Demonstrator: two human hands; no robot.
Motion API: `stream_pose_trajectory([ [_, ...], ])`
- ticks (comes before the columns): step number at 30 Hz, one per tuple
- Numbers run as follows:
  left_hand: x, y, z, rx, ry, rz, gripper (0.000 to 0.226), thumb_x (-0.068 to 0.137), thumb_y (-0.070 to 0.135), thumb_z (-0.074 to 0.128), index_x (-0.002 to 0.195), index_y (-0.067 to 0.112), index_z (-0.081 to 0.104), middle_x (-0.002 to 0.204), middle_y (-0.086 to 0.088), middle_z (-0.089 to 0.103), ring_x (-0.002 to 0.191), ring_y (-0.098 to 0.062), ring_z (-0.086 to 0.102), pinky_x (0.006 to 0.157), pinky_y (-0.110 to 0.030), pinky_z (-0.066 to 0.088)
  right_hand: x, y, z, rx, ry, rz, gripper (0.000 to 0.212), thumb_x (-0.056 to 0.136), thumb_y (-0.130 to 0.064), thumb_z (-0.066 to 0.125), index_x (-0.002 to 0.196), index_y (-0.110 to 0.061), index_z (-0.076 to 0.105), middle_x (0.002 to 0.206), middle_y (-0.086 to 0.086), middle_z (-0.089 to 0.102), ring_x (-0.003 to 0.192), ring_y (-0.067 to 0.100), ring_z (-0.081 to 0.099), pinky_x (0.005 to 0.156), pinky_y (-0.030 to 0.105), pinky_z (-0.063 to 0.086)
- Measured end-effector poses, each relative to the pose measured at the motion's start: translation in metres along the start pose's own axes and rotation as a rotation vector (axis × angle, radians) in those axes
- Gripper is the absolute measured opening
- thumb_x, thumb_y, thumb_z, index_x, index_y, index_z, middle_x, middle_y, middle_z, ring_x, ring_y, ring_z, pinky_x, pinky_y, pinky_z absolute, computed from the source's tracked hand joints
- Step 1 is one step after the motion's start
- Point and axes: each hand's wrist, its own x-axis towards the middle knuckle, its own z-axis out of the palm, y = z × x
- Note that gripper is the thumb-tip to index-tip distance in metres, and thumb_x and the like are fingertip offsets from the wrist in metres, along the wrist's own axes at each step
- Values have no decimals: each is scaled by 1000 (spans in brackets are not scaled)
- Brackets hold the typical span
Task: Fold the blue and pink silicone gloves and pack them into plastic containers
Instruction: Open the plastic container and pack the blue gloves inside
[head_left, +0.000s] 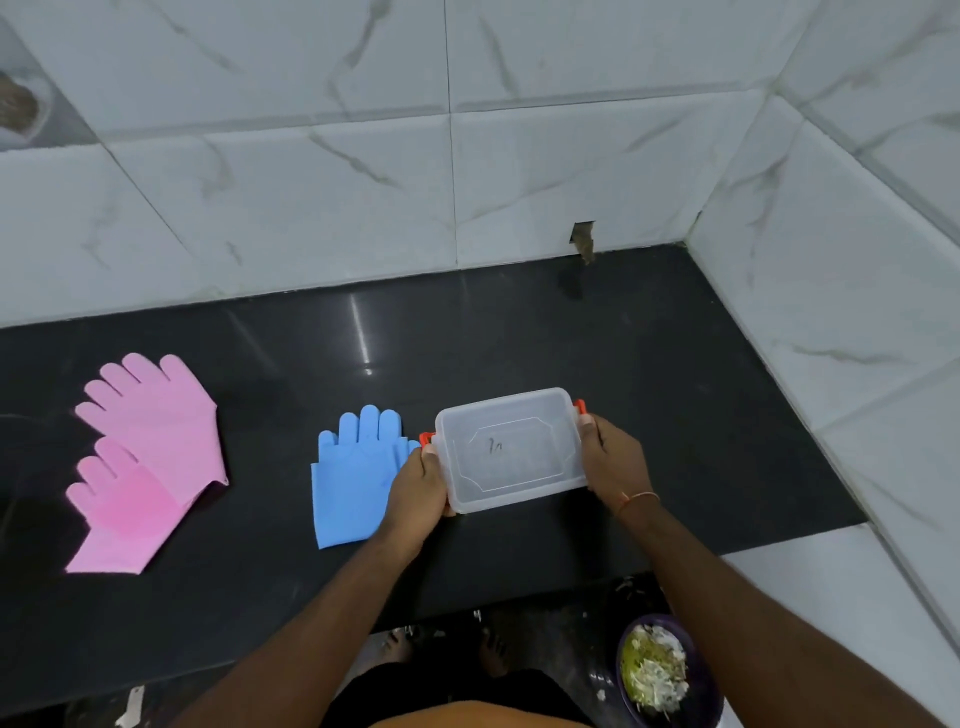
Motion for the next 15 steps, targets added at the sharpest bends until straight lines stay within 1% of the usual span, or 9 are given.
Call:
stream_pose_trajectory([
  [2, 2, -6, -7, -19, -24, -13, 41, 118, 40, 30, 108, 19, 65, 100, -8, 78, 93, -24, 77, 77, -32, 64, 2, -3, 0, 2, -19, 27, 39, 111, -46, 40, 84, -32, 64, 89, -11, 69, 83, 7, 67, 65, 23, 52],
  [5, 5, -8, -17, -33, -51, -19, 39, 118, 40, 31, 106, 22, 64, 97, -5, 78, 85, -18, 76, 57, -16, 59, 5, -5, -3, 40, -20, 134, 40, 112, -45, 39, 87, -28, 66, 92, -1, 74, 82, 12, 72, 55, 21, 55],
  [6, 7, -7, -20, -22, -62, -27, 39, 118, 40, 31, 105, 22, 63, 96, -4, 77, 83, -16, 75, 55, -14, 56, 6, -5, -4, 49, -25, 170, 40, 112, -45, 40, 89, -26, 67, 93, 2, 75, 81, 13, 73, 51, 20, 55],
  [8, 13, -7, -26, 26, -97, -28, 37, 117, 42, 34, 104, 23, 63, 98, -3, 76, 83, -16, 74, 62, -21, 61, 7, -7, -6, 42, -60, 232, 42, 111, -46, 41, 90, -23, 68, 95, 6, 77, 79, 16, 74, 53, 25, 58],
  [10, 15, -10, -34, 278, -58, 70, 36, 115, 46, 37, 106, 23, 63, 90, 2, 74, 78, -16, 74, 70, -27, 62, 8, -9, -11, -79, -58, 199, 38, 110, -47, 42, 94, -24, 67, 105, 7, 76, 89, 20, 73, 69, 32, 61],
  [11, 16, -14, -39, 465, 40, 184, 37, 114, 49, 38, 111, 23, 65, 88, 5, 73, 76, -15, 74, 72, -26, 61, 9, -10, -14, -173, -17, 113, 34, 108, -47, 44, 104, -24, 68, 118, 7, 73, 102, 22, 71, 83, 35, 58],
  [12, 17, -19, -45, 625, 161, 330, 42, 112, 53, 41, 120, 22, 67, 95, 5, 75, 80, -15, 74, 77, -27, 61, 9, -13, -18, -253, 29, 5, 36, 106, -50, 48, 121, -23, 67, 132, 6, 67, 119, 23, 65, 96, 38, 54],
  [13, 17, -22, -48, 720, 236, 441, 52, 109, 58, 44, 134, 18, 65, 114, 3, 76, 92, -17, 75, 87, -30, 61, 9, -18, -22, -312, 52, -117, 49, 103, -56, 52, 139, -23, 60, 145, 4, 58, 134, 24, 56, 106, 42, 48],
  [15, 20, -29, -53, 687, 112, 490, 88, 98, 74, 55, 163, 17, 38, 156, -1, 58, 130, -20, 66, 111, -39, 53, 8, -37, -26, -423, -27, -380, 81, 91, -73, 61, 156, -29, 41, 161, -2, 43, 149, 20, 39, 118, 48, 38],
])
